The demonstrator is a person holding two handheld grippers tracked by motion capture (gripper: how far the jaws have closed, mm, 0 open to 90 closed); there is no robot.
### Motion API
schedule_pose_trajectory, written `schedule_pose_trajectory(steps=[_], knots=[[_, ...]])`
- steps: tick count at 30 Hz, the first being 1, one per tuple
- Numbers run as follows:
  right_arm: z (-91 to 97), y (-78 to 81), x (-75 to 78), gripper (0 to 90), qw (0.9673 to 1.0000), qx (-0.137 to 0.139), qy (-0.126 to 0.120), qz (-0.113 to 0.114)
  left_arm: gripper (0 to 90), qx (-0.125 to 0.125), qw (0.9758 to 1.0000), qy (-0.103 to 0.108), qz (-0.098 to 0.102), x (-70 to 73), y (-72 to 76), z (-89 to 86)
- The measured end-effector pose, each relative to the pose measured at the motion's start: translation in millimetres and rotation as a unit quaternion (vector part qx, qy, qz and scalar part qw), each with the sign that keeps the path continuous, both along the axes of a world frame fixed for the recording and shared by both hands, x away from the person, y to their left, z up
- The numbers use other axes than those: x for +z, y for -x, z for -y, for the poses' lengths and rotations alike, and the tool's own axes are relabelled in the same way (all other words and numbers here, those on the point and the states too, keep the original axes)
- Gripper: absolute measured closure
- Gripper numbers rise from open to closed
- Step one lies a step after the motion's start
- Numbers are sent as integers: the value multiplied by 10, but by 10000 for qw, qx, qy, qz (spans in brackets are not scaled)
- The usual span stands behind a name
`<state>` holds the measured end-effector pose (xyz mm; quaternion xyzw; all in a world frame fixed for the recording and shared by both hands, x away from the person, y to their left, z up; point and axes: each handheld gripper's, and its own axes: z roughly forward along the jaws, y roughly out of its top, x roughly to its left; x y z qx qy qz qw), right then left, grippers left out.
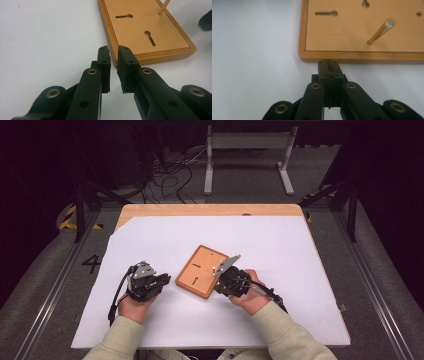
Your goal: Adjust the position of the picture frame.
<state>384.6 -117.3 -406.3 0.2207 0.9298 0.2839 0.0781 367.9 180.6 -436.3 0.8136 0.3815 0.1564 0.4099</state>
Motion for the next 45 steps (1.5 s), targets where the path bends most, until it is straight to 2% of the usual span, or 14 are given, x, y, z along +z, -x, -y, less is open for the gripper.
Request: schedule_pose_trajectory(steps=[3,5,9,13,17,20,22,28,31,34,38,40,43,45], knots=[[13,-30,190,900,9999,94,-113,83,772,-1,9999,107,67,17,79,-64],[7,-99,296,900,9997,109,-192,76,771,-74,9998,162,15,21,119,-100],[-53,-268,454,900,9995,142,-257,141,776,-153,9999,73,1,18,201,-140],[-148,-483,567,900,9992,164,-301,203,767,-148,9998,128,23,20,279,-214],[-242,-679,594,900,9991,152,-302,252,751,-157,9997,177,0,26,330,-261],[-319,-871,562,900,9993,80,-239,276,749,-123,9998,142,-11,27,349,-271],[-338,-915,550,900,9994,78,-222,266,750,-113,9999,120,-26,26,352,-270],[-548,-1304,385,900,9998,-19,-71,208,752,-108,9998,126,-107,8,335,-267],[-613,-1463,281,900,9997,-204,38,125,753,-70,9997,155,-148,3,331,-283],[-672,-1577,176,900,9994,-305,148,10,758,-4,9997,156,-197,-5,327,-296],[-803,-1666,45,900,9992,-251,310,-64,761,14,9996,188,-221,-10,331,-317],[-885,-1699,-14,900,9988,-222,434,-61,762,20,9995,214,-240,-21,323,-336],[-991,-1759,-119,900,9956,-276,892,-107,762,15,9992,245,-317,-32,318,-349],[-1013,-1791,-142,900,9943,-346,995,-158,764,1,9993,232,-291,-30,320,-352]])
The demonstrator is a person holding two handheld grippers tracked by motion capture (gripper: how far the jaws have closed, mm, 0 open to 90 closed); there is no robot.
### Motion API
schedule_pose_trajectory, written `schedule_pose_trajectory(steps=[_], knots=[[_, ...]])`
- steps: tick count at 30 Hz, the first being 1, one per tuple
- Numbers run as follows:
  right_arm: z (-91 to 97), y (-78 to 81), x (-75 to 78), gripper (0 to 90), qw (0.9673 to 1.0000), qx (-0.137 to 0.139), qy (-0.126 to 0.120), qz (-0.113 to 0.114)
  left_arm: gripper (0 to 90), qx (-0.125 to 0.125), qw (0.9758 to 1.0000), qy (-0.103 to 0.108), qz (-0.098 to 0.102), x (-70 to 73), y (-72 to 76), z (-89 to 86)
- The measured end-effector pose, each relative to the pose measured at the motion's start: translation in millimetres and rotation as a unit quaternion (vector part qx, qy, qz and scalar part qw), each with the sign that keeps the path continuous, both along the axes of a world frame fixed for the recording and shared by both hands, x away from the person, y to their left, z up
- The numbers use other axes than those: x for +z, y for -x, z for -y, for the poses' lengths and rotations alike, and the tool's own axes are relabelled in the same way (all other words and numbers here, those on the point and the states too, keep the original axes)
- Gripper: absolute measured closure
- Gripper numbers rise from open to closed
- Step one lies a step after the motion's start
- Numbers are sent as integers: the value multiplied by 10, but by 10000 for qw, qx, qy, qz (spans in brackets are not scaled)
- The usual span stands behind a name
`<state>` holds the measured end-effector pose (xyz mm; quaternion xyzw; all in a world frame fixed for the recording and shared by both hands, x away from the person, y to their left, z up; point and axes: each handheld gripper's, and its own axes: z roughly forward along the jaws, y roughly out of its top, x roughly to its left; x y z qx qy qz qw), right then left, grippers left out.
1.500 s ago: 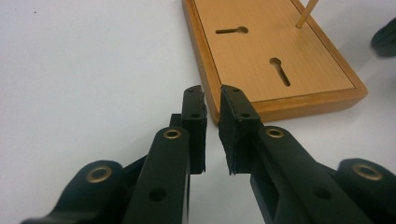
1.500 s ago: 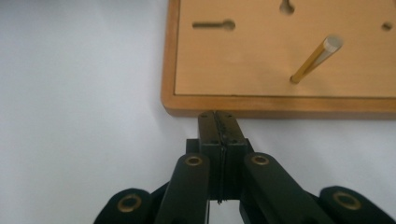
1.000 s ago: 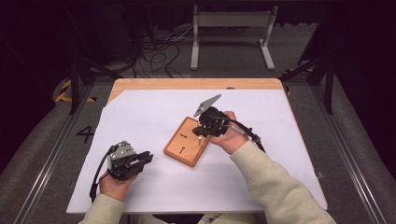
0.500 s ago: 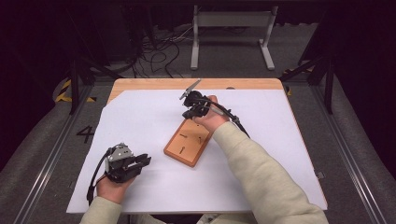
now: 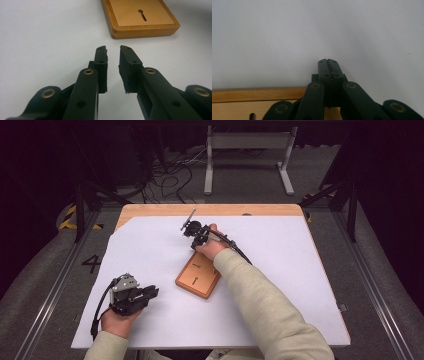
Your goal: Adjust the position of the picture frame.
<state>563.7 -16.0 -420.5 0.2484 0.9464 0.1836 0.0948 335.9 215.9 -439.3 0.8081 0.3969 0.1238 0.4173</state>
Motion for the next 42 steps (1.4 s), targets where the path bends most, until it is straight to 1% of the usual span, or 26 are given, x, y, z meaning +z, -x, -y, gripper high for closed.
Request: schedule_pose_trajectory(steps=[1,2,3,4,5,7,9,10,14,16,19,20,22,23,25,28,33,34,36,38,40,42], knots=[[-19,3,9,900,9999,18,118,19,765,-5,10000,-5,2,3,3,2],[-19,3,9,900,9999,18,118,19,766,-5,10000,-5,2,3,3,2],[-38,19,11,900,9997,56,203,77,766,-34,10000,13,-14,2,5,10],[-52,42,20,900,9991,95,401,117,766,-19,10000,1,-9,1,4,18],[-44,53,28,900,9985,108,525,137,765,-54,10000,-21,-23,2,1,22],[4,65,32,900,9979,131,635,93,766,-93,10000,-24,-27,1,2,45],[100,88,39,900,9977,62,681,-13,766,-141,9999,-26,-50,3,3,68],[152,99,42,900,9975,58,695,-79,766,-161,9999,-48,-34,1,-3,77],[362,194,49,900,9972,9,713,-231,766,-246,9996,-89,-119,-13,-16,133],[450,242,52,900,9970,18,731,-262,766,-281,9995,-99,-136,-17,-22,156],[593,327,58,900,9969,-55,720,-325,766,-355,9992,-120,-152,-12,-30,189],[626,343,57,900,9969,-60,685,-372,765,-376,9991,-86,-182,-7,-26,202],[694,394,55,900,9970,-108,643,-429,760,-548,9984,17,-118,16,-20,214],[720,421,53,900,9968,-101,660,-444,757,-627,9980,42,-117,28,-16,225],[752,499,50,900,9958,-27,769,-489,755,-763,9969,89,-140,38,-3,260],[782,606,48,900,9949,9,868,-520,756,-967,9951,68,-180,38,26,311],[859,733,38,900,9941,2,829,-697,755,-1264,9919,-20,-155,52,73,380],[874,753,35,900,9940,-13,811,-733,755,-1296,9915,-27,-128,52,76,387],[899,786,34,900,9941,-6,772,-767,755,-1365,9905,-44,-144,55,89,402],[931,826,29,900,9941,-8,723,-806,755,-1387,9902,-48,-152,50,99,418],[944,837,27,900,9942,-16,693,-816,755,-1408,9899,-55,-168,49,100,425],[976,852,20,900,9952,-50,631,-747,755,-1410,9899,-60,-159,49,91,433]])
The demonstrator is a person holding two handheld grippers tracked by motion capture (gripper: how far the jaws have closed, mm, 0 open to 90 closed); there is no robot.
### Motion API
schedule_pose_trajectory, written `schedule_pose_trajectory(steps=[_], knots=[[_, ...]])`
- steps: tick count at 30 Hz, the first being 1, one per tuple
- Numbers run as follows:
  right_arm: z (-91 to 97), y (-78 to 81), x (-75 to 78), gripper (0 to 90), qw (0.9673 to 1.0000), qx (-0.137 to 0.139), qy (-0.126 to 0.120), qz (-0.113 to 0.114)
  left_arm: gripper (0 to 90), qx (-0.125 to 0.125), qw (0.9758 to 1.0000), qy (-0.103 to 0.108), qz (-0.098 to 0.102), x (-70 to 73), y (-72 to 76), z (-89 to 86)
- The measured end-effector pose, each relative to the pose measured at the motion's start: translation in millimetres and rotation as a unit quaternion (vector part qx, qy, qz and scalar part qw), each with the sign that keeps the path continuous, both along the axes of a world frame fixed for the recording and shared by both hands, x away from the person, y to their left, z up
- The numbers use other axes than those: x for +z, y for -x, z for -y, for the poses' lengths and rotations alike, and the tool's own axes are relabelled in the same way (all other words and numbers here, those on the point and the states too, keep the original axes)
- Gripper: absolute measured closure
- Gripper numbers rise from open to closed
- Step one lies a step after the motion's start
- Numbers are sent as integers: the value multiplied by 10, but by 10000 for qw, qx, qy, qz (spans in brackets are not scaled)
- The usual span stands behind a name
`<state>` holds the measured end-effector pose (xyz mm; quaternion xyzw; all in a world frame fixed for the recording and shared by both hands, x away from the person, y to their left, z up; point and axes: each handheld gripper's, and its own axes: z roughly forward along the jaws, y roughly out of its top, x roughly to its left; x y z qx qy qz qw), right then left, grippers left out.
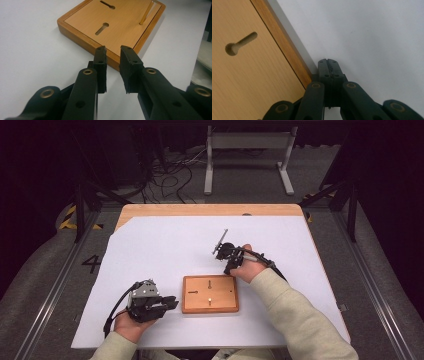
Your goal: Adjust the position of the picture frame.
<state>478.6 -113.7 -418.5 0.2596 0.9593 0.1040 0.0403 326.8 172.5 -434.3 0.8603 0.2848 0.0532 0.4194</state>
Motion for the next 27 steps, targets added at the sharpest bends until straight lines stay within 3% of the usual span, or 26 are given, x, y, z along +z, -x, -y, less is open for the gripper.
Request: schedule_pose_trajectory(steps=[5,6,7,10,11,13,14,17,19,20,21,27], knots=[[56,45,2,900,9999,-49,-106,-22,745,19,10000,8,19,-1,-34,-11],[66,54,21,900,9999,-70,-138,56,734,78,9999,64,18,-5,-40,-6],[85,62,48,900,9994,-86,-201,275,722,72,9999,68,18,-1,-54,-12],[184,120,153,900,9950,-111,-700,704,669,136,9998,135,100,14,-90,-30],[244,168,203,881,9909,-114,-978,921,644,167,9997,157,126,21,-101,-39],[335,238,258,806,9851,-138,-1256,1169,601,261,9991,276,188,52,-134,-94],[403,294,286,780,9804,-155,-1457,1317,579,317,9986,333,245,68,-138,-119],[572,419,309,683,9714,-321,-1857,1444,551,430,9962,588,483,169,-160,-220],[688,508,317,639,9631,-359,-2135,1599,504,460,9952,695,520,207,-182,-251],[759,562,316,605,9566,-383,-2321,1718,473,486,9948,713,537,218,-193,-256],[815,599,314,593,9523,-414,-2440,1782,451,489,9947,731,538,222,-200,-258],[1102,722,296,552,9376,-728,-2789,1945,348,533,9937,740,655,238,-256,-268]])
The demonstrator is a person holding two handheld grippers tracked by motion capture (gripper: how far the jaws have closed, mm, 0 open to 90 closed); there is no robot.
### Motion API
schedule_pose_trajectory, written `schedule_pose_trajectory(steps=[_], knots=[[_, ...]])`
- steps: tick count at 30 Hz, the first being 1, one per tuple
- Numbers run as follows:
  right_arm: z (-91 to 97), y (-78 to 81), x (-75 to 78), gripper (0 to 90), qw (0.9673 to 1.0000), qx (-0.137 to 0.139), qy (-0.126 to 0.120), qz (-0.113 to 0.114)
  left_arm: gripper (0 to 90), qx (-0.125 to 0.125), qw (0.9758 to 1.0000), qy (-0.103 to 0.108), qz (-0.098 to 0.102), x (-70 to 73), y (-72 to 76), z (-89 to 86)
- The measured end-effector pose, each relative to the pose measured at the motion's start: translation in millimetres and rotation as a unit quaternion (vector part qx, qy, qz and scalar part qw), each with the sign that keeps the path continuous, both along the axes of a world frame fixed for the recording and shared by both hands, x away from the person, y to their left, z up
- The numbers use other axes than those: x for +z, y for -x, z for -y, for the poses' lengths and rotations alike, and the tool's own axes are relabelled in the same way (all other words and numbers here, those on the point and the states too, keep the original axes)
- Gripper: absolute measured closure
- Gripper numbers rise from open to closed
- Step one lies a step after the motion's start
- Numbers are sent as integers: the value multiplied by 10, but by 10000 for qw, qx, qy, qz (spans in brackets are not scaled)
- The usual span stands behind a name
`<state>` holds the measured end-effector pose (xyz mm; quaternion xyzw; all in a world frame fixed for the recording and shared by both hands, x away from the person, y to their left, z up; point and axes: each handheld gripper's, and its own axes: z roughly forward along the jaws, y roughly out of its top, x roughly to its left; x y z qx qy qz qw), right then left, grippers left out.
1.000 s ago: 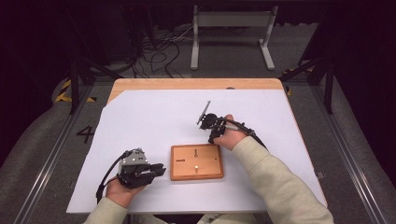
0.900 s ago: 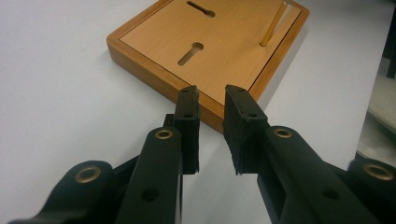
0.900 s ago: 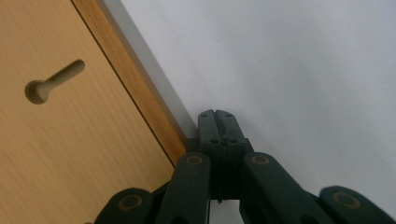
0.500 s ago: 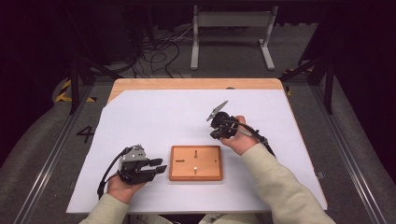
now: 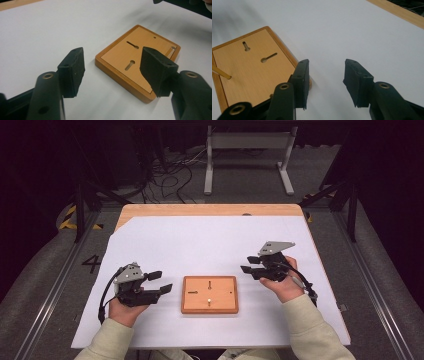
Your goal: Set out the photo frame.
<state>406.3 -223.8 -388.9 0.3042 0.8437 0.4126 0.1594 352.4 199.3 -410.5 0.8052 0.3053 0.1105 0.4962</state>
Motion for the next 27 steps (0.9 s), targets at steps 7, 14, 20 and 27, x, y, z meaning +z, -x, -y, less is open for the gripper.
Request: schedule_pose_trajectory(steps=[7,14,20,27], knots=[[236,97,-3,508,9988,-227,-380,232,273,127,9999,8,67,-6,-67,-19],[345,134,-34,475,9982,-325,-459,185,205,-95,9999,115,45,48,-26,76],[397,125,-51,492,9977,-381,-545,-135,200,-393,9991,91,134,70,32,227],[399,148,-34,480,9976,-407,-549,-98,205,-811,9966,22,135,52,91,478]])
